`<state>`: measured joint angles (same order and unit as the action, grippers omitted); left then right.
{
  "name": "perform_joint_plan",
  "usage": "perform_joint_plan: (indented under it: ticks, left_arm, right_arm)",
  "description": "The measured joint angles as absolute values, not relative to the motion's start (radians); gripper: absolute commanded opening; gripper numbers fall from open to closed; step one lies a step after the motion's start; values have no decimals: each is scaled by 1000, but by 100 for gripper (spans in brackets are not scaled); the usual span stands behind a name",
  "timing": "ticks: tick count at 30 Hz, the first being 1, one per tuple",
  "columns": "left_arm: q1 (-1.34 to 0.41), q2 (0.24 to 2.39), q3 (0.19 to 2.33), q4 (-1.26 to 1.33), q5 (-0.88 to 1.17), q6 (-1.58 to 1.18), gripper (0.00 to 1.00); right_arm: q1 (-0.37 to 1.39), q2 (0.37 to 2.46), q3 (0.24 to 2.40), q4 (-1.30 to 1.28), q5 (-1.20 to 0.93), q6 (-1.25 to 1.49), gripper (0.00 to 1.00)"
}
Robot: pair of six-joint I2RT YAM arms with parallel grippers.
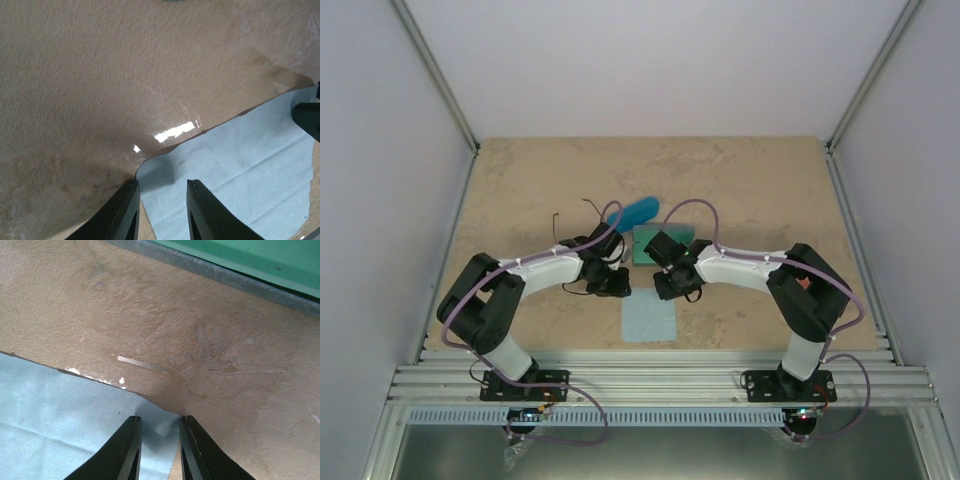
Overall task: Organize the sunglasses
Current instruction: Fold the glasses cleaning cloth at the center of the board.
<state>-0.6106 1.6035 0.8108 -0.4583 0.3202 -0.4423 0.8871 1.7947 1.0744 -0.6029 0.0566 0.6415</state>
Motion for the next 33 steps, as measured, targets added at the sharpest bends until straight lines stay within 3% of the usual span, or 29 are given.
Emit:
perform_joint_plan:
  ticks: [11, 21, 30, 33]
  left_arm:
    - [-611, 1633, 840, -457, 306, -450, 26]
    - [-619, 1641, 844, -447, 297, -454, 19]
    - [-625, 1652, 847, -434, 290, -471, 0]
    - [-627, 1656, 850, -434, 290, -469, 0]
  right_arm:
    - [884, 1789, 1065, -585, 54, 640, 20]
    - [880, 1787, 1058, -568, 49, 625, 12]
    - [878, 1771, 1034, -541, 37, 616, 2]
    - [878, 1766, 1026, -529, 32, 608, 1]
